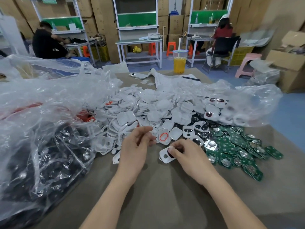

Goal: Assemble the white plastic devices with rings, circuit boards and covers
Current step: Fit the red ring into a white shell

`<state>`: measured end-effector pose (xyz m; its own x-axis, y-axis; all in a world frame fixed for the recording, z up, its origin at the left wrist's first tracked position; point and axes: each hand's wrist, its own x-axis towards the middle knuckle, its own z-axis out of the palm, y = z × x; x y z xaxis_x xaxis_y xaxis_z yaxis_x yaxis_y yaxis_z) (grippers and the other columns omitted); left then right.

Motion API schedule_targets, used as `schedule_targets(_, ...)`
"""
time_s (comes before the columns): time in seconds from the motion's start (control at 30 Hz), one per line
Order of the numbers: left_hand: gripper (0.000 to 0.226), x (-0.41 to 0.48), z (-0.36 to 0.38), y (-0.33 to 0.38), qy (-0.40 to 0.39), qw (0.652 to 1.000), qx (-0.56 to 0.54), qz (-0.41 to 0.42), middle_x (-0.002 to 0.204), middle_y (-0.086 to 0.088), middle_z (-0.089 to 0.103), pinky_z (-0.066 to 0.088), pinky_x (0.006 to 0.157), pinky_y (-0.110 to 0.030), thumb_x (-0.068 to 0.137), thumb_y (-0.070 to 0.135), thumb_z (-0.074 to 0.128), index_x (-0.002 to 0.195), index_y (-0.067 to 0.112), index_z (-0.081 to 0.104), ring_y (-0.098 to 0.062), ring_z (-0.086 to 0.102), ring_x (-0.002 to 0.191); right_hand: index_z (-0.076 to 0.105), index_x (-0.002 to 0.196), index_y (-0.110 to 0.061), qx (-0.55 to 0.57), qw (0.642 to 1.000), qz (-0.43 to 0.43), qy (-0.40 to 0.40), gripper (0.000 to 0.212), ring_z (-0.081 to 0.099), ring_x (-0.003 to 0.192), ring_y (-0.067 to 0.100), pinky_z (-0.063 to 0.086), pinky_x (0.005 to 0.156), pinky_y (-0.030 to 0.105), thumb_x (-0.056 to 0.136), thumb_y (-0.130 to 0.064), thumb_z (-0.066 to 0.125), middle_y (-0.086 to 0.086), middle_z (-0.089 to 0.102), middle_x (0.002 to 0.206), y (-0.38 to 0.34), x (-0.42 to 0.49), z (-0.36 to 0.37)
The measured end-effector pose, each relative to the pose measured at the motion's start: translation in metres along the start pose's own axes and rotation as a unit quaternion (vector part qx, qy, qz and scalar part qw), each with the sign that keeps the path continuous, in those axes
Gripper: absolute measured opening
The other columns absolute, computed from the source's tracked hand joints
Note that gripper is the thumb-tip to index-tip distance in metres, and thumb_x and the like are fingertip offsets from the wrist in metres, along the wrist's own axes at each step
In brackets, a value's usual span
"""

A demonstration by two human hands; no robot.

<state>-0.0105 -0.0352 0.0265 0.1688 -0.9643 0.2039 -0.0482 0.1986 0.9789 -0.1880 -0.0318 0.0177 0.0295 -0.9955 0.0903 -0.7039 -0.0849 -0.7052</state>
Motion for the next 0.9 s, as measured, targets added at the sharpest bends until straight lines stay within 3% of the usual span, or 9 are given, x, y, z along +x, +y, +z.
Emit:
schedule_targets(0.07, 0.016, -0.002, 0.003, 0.001, -0.011, 1.000, -0.024, -0.006, 0.087, 0.001, 0.078, 0.057, 0.078, -0.020, 0.099, 0.009, 0.063, 0.101, 0.023, 0.071, -0.016, 0.076, 0.081, 0.068, 0.092, -0.034, 0.058, 0.998, 0.009, 0.015, 0.007, 0.057, 0.085, -0.003, 0.037, 0.065, 0.014, 0.093, -0.039, 0.063, -0.017, 0.068, 0.091, 0.004, -0.002, -0.003)
schedule_targets(0.17, 0.011, -0.005, 0.007, 0.002, -0.047, 0.998, -0.022, -0.022, 0.089, -0.001, 0.078, 0.058, 0.083, -0.027, 0.095, 0.012, 0.069, 0.098, 0.022, 0.072, -0.019, 0.076, 0.083, 0.068, 0.087, -0.034, 0.090, 0.995, 0.010, 0.042, 0.006, 0.061, 0.080, -0.004, 0.042, 0.067, 0.018, 0.091, -0.039, 0.067, -0.017, 0.071, 0.085, 0.009, -0.003, -0.003)
schedule_targets(0.3, 0.009, -0.008, 0.008, 0.004, -0.105, 0.992, -0.040, -0.057, 0.106, 0.005, 0.077, 0.056, 0.085, -0.024, 0.094, 0.011, 0.070, 0.100, 0.017, 0.074, -0.022, 0.075, 0.094, 0.068, 0.086, -0.031, 0.184, 0.979, 0.001, 0.089, 0.006, 0.067, 0.073, 0.001, 0.048, 0.066, 0.016, 0.091, -0.030, 0.071, -0.019, 0.071, 0.081, 0.010, -0.006, -0.001)
schedule_targets(0.4, 0.012, -0.012, 0.014, 0.004, -0.129, 0.987, -0.057, -0.077, 0.117, 0.011, 0.074, 0.055, 0.086, -0.022, 0.093, 0.010, 0.071, 0.093, 0.020, 0.077, -0.015, 0.073, 0.098, 0.070, 0.087, -0.029, 0.288, 0.952, 0.026, 0.101, 0.005, 0.071, 0.063, 0.011, 0.050, 0.059, 0.015, 0.091, -0.027, 0.073, -0.013, 0.072, 0.080, 0.011, -0.006, -0.003)
schedule_targets(0.53, 0.010, -0.011, 0.022, 0.003, -0.121, 0.991, -0.021, -0.056, 0.113, 0.014, 0.074, 0.054, 0.083, -0.018, 0.092, 0.019, 0.073, 0.093, 0.028, 0.079, -0.004, 0.070, 0.097, 0.071, 0.091, -0.019, 0.372, 0.923, 0.016, 0.095, 0.003, 0.073, 0.065, 0.020, 0.053, 0.061, 0.018, 0.091, -0.020, 0.074, 0.000, 0.075, 0.083, 0.011, -0.006, -0.008)
schedule_targets(0.67, 0.009, -0.013, 0.031, -0.001, -0.116, 0.991, -0.027, -0.064, 0.099, 0.002, 0.075, 0.054, 0.078, -0.021, 0.094, 0.020, 0.071, 0.096, 0.029, 0.074, -0.015, 0.070, 0.079, 0.071, 0.086, -0.022, 0.379, 0.921, 0.003, 0.088, 0.007, 0.072, 0.063, 0.019, 0.056, 0.062, 0.022, 0.090, -0.019, 0.075, -0.001, 0.074, 0.081, 0.014, -0.006, -0.009)
schedule_targets(0.8, 0.014, -0.012, 0.034, -0.002, -0.123, 0.991, -0.026, -0.055, 0.097, -0.008, 0.072, 0.051, 0.079, -0.030, 0.097, 0.015, 0.067, 0.093, 0.029, 0.067, -0.037, 0.073, 0.090, 0.069, 0.081, -0.031, 0.361, 0.928, -0.004, 0.085, 0.011, 0.073, 0.062, 0.020, 0.058, 0.064, 0.025, 0.088, -0.026, 0.077, -0.006, 0.073, 0.080, 0.016, -0.005, -0.007)
schedule_targets(0.9, 0.015, -0.013, 0.034, -0.001, -0.131, 0.989, -0.035, -0.062, 0.105, -0.013, 0.071, 0.050, 0.086, -0.044, 0.094, 0.022, 0.068, 0.105, 0.029, 0.062, -0.037, 0.074, 0.092, 0.069, 0.083, -0.032, 0.353, 0.932, -0.005, 0.085, 0.009, 0.073, 0.063, 0.019, 0.055, 0.064, 0.022, 0.087, -0.031, 0.077, -0.008, 0.073, 0.082, 0.017, -0.005, -0.006)
